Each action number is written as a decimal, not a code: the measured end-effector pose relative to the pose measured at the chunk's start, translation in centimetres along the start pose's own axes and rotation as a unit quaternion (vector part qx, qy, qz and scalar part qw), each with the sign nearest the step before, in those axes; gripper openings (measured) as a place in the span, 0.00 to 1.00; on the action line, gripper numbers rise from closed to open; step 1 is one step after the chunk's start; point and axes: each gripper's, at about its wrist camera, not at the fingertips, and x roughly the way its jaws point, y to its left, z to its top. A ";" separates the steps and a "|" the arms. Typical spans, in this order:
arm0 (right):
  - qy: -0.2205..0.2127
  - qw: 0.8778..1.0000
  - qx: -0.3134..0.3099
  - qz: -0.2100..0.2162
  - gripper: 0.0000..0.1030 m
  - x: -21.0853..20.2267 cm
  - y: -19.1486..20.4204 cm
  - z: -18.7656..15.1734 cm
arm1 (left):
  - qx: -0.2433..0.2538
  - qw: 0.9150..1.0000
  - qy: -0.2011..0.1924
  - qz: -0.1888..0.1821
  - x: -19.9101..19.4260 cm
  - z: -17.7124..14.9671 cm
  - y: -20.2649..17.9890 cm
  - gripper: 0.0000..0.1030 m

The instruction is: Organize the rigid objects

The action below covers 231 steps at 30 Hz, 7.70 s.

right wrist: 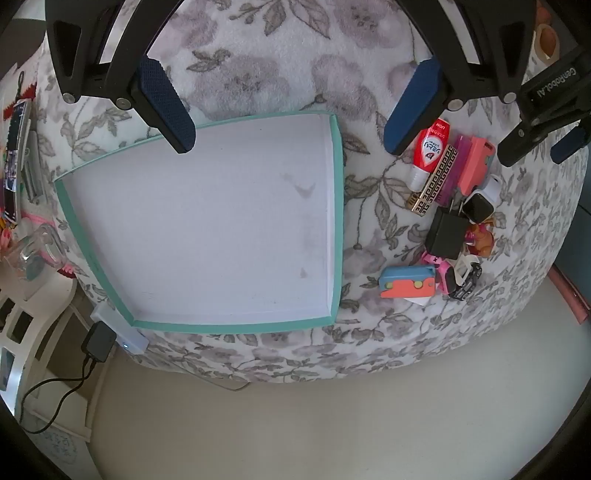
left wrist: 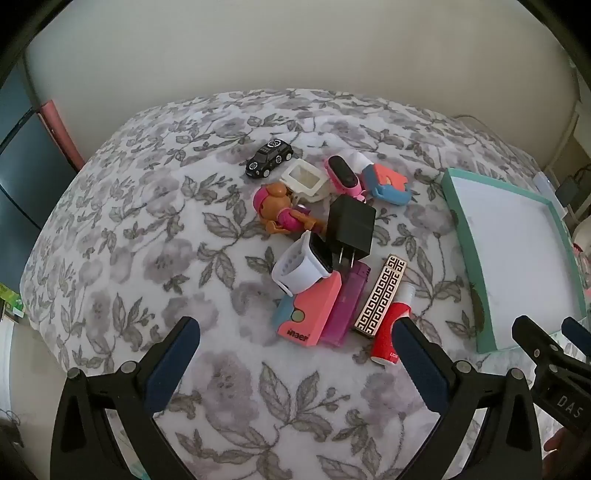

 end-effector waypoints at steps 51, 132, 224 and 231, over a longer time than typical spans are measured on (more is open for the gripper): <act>0.003 1.000 0.001 0.001 1.00 0.2 0.0 0.0 | -0.023 0.999 0.023 0.019 0.8 0.0 1.1 1.00; 0.070 0.982 -0.147 0.098 0.97 7.2 11.0 -0.6 | -0.050 0.994 0.080 -0.054 7.6 1.7 3.6 1.00; 0.036 0.987 -0.030 0.150 0.22 3.7 6.2 0.1 | -0.016 0.995 0.060 -0.082 0.7 0.8 2.4 0.43; 0.023 0.987 -0.011 0.158 0.22 3.0 5.4 0.5 | -0.018 0.995 0.052 -0.078 -0.2 1.8 2.2 0.43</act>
